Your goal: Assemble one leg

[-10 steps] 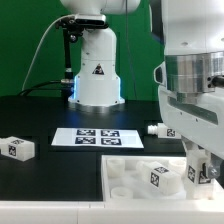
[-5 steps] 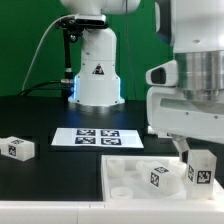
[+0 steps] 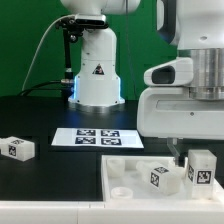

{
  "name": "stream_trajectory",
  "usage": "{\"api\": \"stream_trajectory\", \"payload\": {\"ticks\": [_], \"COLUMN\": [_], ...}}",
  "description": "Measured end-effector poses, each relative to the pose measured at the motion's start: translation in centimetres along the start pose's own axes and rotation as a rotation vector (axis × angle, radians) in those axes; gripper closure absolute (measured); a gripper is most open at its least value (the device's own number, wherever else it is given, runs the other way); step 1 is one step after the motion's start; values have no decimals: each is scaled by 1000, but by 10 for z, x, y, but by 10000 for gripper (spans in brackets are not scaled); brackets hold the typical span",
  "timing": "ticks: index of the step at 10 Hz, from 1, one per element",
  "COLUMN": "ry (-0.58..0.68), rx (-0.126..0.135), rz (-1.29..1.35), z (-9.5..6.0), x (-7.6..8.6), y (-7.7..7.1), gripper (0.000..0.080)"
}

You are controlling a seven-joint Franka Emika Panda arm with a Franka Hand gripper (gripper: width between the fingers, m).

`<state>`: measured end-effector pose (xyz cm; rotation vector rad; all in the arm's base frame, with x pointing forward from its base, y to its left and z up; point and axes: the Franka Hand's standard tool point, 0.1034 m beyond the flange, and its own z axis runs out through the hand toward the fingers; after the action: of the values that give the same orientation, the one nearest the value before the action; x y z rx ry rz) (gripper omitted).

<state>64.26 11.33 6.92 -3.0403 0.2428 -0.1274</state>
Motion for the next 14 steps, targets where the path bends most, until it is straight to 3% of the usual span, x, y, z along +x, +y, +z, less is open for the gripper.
{"api": "stream_trajectory", "payload": {"ticks": [3, 5, 6, 7, 12, 14], "ry": [2, 2, 2, 3, 0, -39], "rx": [-10, -11, -9, -9, -12, 8], "rz": [-113, -99, -32, 44, 589, 911], "z": [3, 3, 3, 3, 4, 4], "x": [1, 1, 1, 1, -1, -1], "y": [7, 8, 7, 8, 6, 7], "gripper": [150, 444, 444, 517, 517, 515]}}
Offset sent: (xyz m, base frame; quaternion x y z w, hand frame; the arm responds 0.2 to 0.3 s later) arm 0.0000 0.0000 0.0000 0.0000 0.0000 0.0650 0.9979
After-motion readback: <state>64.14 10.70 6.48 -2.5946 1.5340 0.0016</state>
